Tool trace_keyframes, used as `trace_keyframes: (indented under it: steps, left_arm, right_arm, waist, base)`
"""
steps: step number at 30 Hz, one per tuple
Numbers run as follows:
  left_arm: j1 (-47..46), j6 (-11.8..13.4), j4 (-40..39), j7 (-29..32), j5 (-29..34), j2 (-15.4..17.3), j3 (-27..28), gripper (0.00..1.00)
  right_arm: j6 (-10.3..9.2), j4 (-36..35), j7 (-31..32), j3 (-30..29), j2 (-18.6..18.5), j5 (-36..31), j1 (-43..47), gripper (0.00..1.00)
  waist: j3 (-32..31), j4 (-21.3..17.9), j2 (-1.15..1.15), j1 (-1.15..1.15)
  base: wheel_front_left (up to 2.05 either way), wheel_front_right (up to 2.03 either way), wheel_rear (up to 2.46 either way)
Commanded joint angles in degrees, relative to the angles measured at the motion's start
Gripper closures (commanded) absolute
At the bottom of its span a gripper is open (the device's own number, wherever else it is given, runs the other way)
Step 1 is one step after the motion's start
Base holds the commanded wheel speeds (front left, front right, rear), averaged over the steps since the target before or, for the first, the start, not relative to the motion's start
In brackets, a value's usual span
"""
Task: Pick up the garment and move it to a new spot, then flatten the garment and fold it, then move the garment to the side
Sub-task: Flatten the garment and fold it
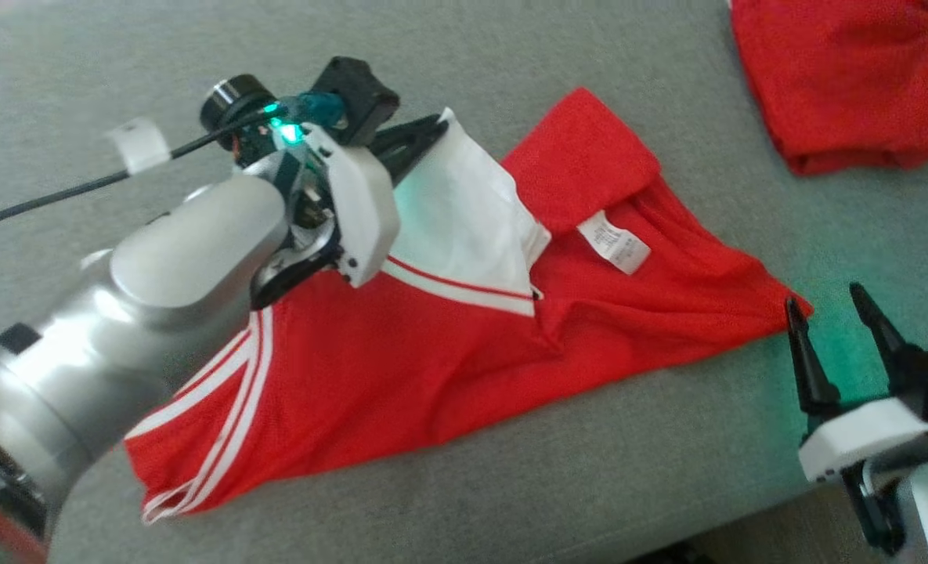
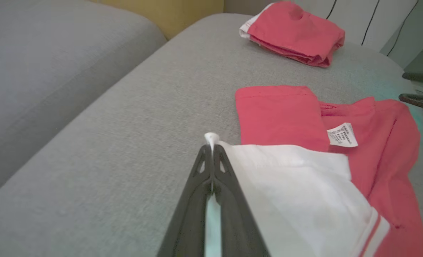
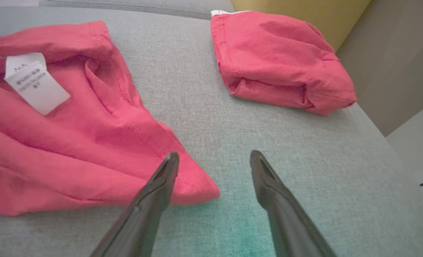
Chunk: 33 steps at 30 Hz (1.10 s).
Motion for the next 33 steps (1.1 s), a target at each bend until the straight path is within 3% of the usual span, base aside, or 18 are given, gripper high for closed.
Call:
trace_keyframes:
  steps: [1,7,15,27,33]
  left_arm:
    - [-3.30,0.11,-1.18,-0.72,0.62,1.93,1.85,1.00]
    - [-4.77,0.11,-1.34,-5.38,1.70,6.38,1.85,1.00]
    - [-5.10,0.11,0.19,-9.70,2.15,10.67,2.11,1.00]
    - [-4.42,0.12,1.43,-11.43,2.33,10.90,2.16,1.00]
    - [-4.49,0.11,1.33,-11.18,2.41,10.54,2.11,1.00]
  right_arm:
    - [-0.04,-1.61,-0.02,0.80,-1.81,0.42,1.54,0.00]
    - [-0.04,-3.98,0.97,-0.71,-3.10,2.00,5.20,0.00]
    - [-0.04,-7.98,2.37,1.76,-4.91,5.61,8.70,0.00]
    - [-0.04,-7.08,2.56,2.74,-6.86,14.49,8.01,0.00]
    - [-0.04,-4.15,4.58,1.59,-7.14,27.29,4.46,0.00]
  waist:
    - [-2.18,2.25,0.00,0.00]
    - [-5.30,6.53,0.00,0.00]
    - [-6.98,9.67,0.00,0.00]
    - [-6.83,11.80,0.00,0.00]
    - [-6.45,11.87,0.00,0.00]
  base:
    - [0.00,0.00,0.00]
    - [0.00,0.00,0.00]
    - [0.00,0.00,0.00]
    - [0.00,0.00,0.00]
    - [0.00,0.00,0.00]
